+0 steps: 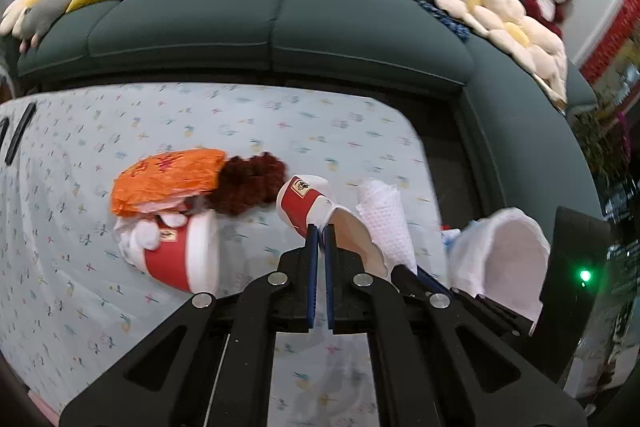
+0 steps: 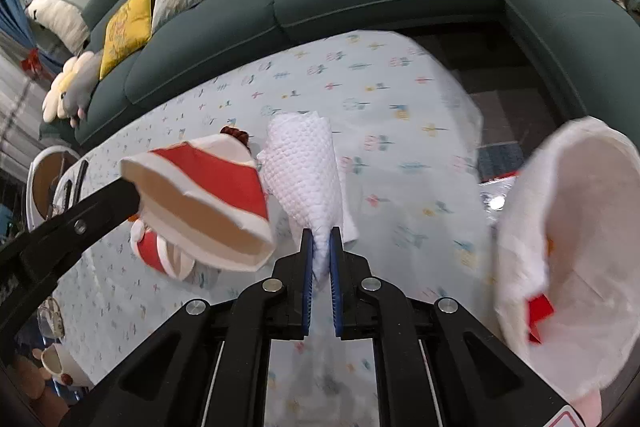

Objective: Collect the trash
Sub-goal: 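Grasp the white towel with the right tool while the left tool holds the cup, then carry the cup and towel over the white bin and open both tools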

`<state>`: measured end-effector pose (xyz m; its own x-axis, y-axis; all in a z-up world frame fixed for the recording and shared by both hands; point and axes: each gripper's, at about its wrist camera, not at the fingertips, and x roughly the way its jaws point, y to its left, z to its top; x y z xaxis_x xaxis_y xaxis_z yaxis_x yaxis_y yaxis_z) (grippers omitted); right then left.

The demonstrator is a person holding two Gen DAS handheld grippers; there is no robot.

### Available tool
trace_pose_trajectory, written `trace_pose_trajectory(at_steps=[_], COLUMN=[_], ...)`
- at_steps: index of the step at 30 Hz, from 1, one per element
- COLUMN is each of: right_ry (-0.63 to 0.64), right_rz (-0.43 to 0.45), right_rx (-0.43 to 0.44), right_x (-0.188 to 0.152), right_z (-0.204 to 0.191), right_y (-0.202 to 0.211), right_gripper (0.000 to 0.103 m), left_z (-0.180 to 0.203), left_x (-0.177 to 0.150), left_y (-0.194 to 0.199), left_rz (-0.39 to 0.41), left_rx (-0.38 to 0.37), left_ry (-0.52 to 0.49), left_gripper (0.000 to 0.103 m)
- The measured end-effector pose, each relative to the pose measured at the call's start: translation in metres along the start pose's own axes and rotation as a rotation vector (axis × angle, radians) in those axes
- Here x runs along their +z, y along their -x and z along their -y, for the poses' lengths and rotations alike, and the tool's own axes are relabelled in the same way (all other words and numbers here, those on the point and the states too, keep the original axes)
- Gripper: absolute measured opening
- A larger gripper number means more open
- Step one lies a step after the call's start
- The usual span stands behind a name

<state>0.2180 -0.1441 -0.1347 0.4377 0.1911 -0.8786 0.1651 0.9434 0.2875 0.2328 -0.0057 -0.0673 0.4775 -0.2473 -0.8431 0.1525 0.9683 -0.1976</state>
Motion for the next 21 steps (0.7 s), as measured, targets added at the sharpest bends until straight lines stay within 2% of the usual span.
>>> trace_pose_trajectory(at_steps=[11,21], right_ry=[-0.091,-0.157], right_rz=[0.125,0.196], right_rx=[-0.025,-0.094], right_x=[-0.027,-0.048], right_z=[0.065,0.129], right_y=[0.082,0.130], right_gripper=[0.008,0.008], left_z=[0.089,0.159], left_x=[-0.029,-0.051], left_y=[0.033,0.047], left_rz=[0.034,0.051], left_rx=[-0.064,-0.110], left_ry=[-0.150,-0.273], left_gripper=[0.003,0.003])
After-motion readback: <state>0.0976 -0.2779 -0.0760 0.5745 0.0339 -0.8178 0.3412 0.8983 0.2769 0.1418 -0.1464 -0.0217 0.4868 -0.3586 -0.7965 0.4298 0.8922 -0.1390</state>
